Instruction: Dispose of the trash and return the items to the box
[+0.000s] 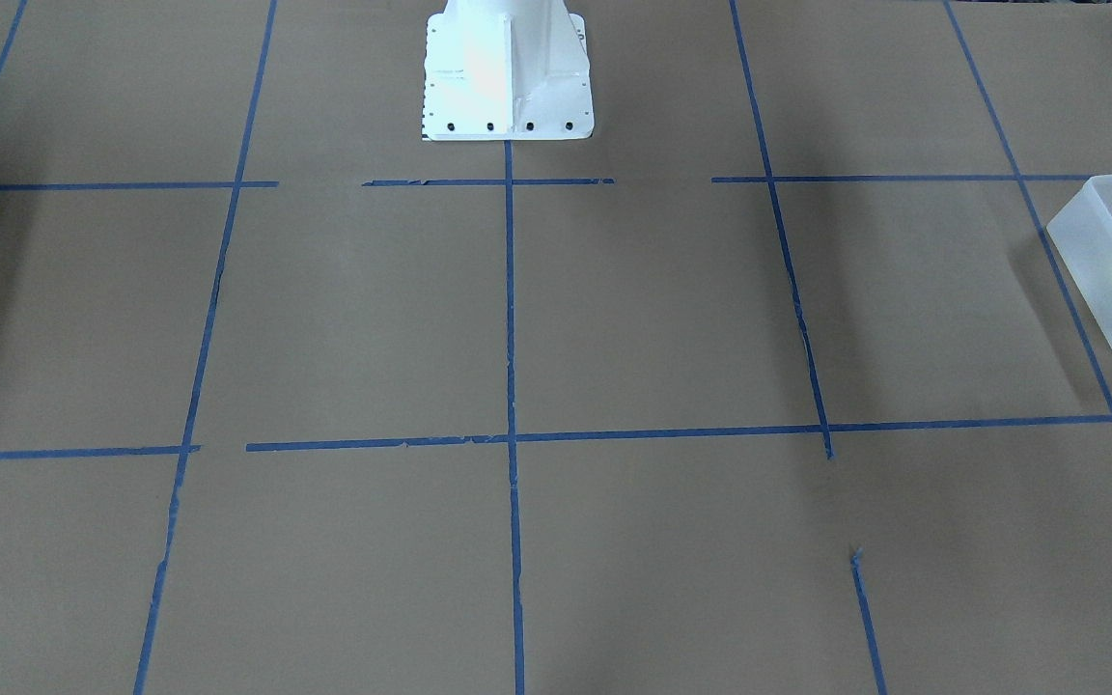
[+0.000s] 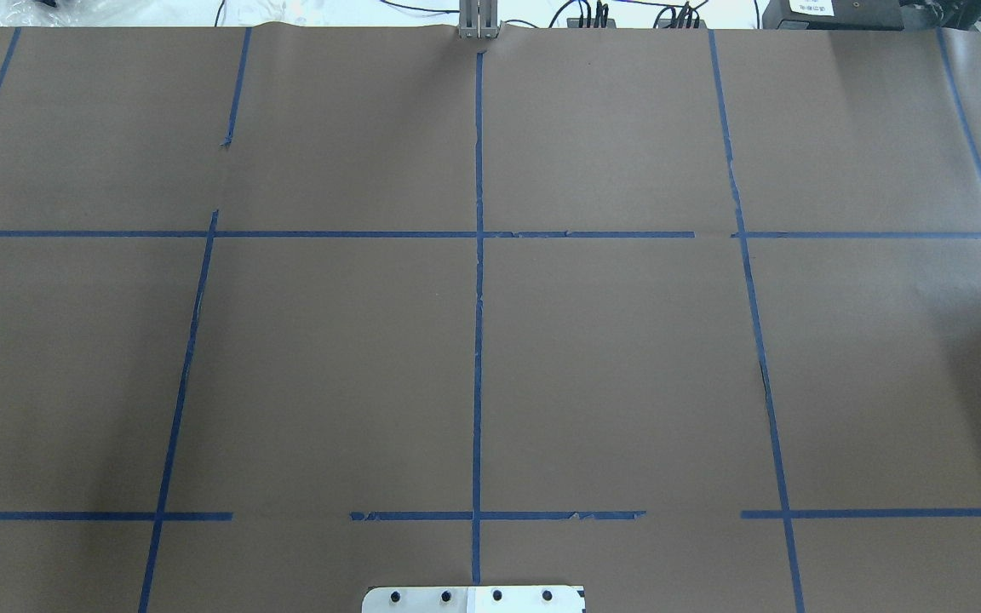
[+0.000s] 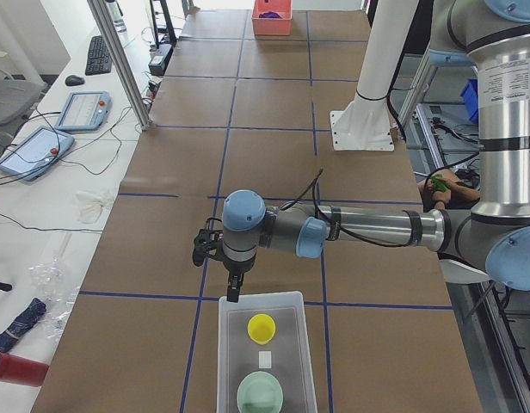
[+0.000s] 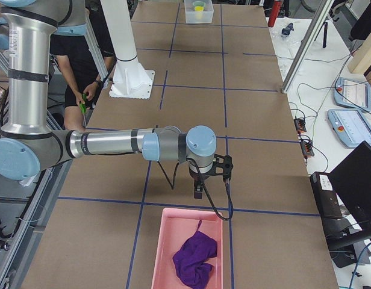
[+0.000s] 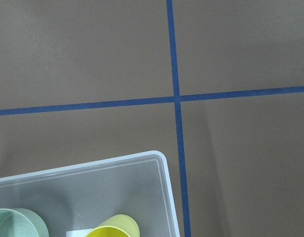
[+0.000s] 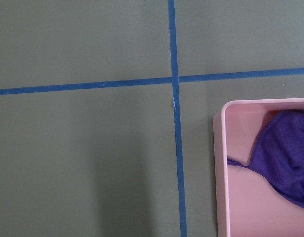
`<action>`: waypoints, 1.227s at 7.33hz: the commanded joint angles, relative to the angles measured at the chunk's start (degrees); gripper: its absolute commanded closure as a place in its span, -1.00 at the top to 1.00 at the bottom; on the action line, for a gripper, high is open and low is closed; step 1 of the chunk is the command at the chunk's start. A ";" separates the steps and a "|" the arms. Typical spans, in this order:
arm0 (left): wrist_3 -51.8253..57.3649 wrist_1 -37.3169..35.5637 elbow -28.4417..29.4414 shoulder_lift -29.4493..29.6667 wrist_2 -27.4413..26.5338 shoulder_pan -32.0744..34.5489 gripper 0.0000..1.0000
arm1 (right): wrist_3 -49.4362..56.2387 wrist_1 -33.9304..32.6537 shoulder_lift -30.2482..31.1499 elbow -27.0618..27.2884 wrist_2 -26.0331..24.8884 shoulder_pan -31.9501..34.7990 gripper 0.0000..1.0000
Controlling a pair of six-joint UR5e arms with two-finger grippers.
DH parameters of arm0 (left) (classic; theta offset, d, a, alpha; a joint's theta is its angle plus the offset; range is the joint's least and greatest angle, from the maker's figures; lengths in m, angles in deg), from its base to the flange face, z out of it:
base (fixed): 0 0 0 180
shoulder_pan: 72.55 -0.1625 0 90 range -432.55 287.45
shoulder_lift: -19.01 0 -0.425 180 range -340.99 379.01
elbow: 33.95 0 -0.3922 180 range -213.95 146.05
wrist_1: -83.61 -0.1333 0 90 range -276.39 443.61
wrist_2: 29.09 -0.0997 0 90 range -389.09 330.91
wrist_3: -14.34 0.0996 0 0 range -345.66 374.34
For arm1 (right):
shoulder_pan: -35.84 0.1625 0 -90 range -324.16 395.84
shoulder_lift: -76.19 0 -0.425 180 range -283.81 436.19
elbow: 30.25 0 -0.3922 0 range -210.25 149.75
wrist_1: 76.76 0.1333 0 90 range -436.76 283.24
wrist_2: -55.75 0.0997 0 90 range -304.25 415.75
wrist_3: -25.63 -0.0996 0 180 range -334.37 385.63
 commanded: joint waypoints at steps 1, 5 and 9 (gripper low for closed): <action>0.00 0.00 -0.22 -0.01 0.00 0.01 1.00 | 0.00 0.01 -0.07 0.05 0.00 0.00 1.00; 0.00 0.00 -0.31 0.17 0.00 0.01 1.00 | -0.09 0.01 -0.16 0.14 0.00 0.00 1.00; 0.09 0.09 -0.39 0.35 0.00 0.01 1.00 | -0.53 0.01 -0.25 0.93 -0.09 0.00 1.00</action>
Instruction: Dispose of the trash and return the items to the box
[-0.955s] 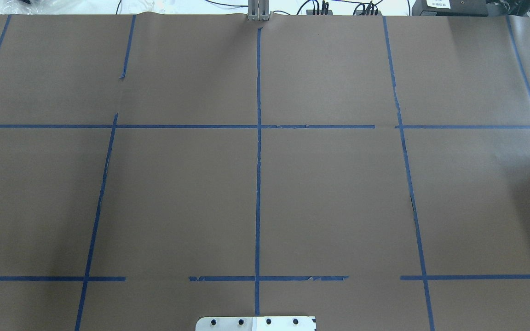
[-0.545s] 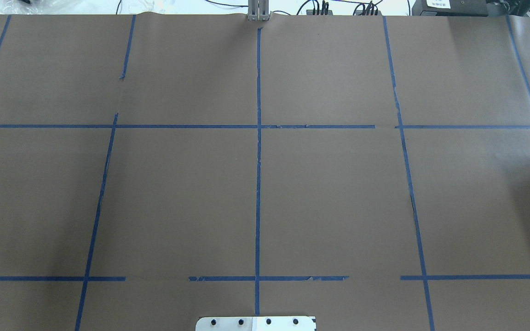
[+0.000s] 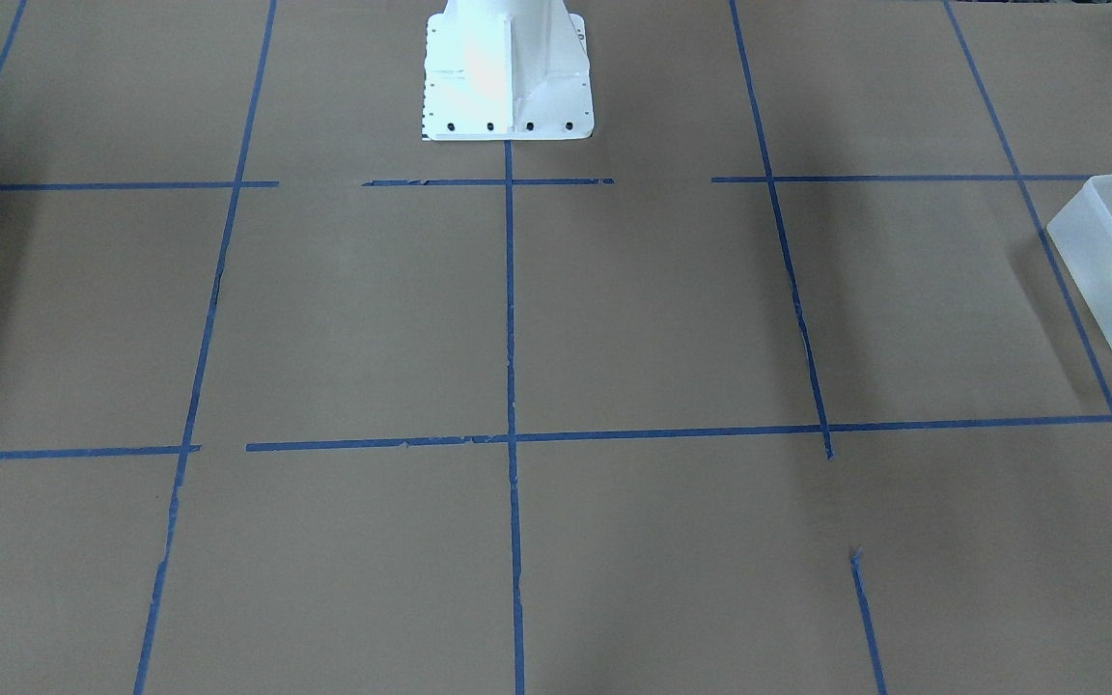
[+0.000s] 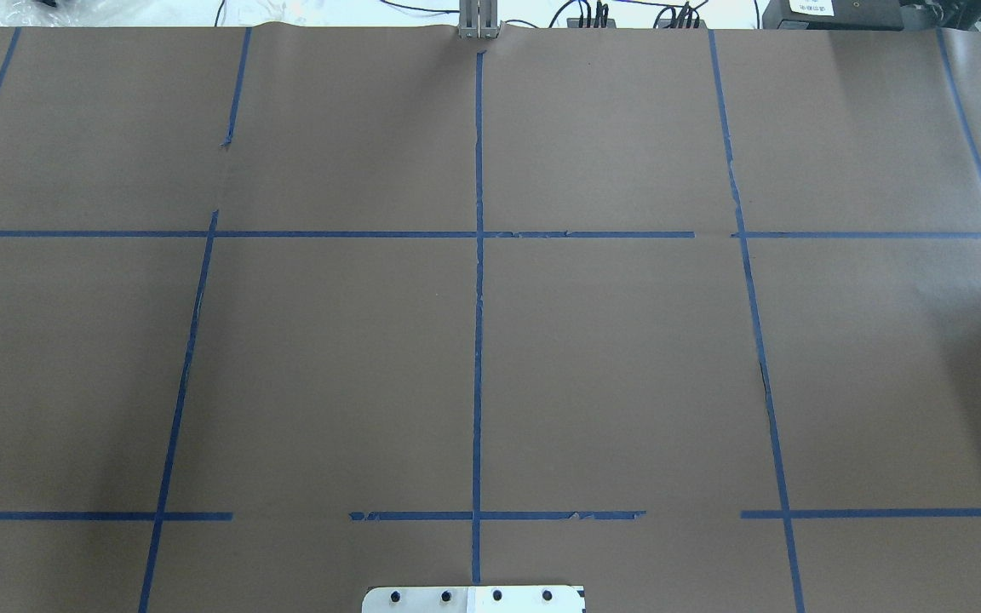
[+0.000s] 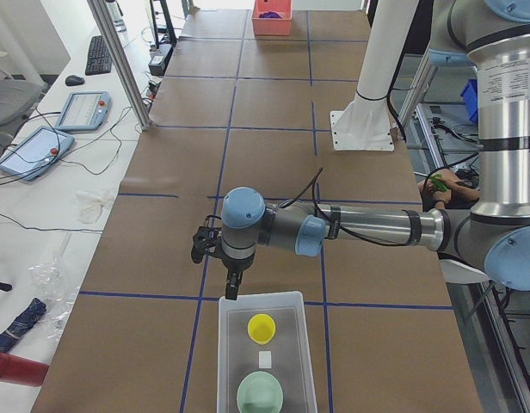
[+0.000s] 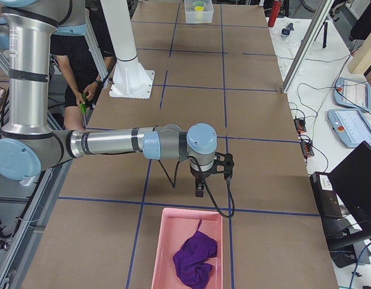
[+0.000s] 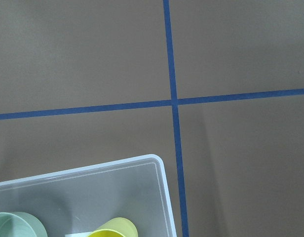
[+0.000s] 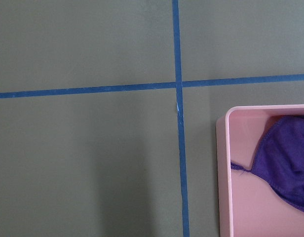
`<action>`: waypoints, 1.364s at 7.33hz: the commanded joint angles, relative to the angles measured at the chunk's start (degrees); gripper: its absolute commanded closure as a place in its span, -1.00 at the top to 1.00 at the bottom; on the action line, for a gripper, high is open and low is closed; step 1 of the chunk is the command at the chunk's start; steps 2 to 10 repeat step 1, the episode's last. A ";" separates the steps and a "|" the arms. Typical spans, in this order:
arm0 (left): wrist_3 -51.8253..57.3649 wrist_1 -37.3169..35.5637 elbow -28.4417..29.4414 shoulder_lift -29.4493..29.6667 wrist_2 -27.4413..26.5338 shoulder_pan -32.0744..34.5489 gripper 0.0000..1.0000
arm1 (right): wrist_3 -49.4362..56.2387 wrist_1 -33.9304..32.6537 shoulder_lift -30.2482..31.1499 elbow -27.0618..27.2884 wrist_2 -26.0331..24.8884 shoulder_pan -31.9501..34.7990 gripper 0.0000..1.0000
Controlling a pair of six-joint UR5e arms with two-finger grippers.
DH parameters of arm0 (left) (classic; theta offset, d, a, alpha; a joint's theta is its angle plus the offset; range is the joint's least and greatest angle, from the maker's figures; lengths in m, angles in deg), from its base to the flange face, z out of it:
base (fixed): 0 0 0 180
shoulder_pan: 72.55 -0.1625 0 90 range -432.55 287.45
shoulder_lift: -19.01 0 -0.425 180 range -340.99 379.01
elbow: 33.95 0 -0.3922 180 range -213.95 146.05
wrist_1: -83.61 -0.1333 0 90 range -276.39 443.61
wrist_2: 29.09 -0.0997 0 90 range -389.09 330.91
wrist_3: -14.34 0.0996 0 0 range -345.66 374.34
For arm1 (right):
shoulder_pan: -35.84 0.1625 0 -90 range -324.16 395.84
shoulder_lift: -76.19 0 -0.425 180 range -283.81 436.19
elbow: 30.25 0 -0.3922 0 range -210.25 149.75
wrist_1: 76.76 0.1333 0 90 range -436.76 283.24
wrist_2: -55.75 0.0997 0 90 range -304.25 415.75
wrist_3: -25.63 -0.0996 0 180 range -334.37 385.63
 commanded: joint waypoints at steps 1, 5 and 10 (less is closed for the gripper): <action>0.07 0.03 0.06 0.07 0.00 0.00 1.00 | -0.24 0.00 0.05 0.81 -0.03 0.00 1.00; 0.07 0.03 0.06 0.07 0.00 0.00 1.00 | -0.24 0.00 0.05 0.81 -0.03 0.00 1.00; 0.07 0.03 0.06 0.07 0.00 0.00 1.00 | -0.24 0.00 0.05 0.81 -0.03 0.00 1.00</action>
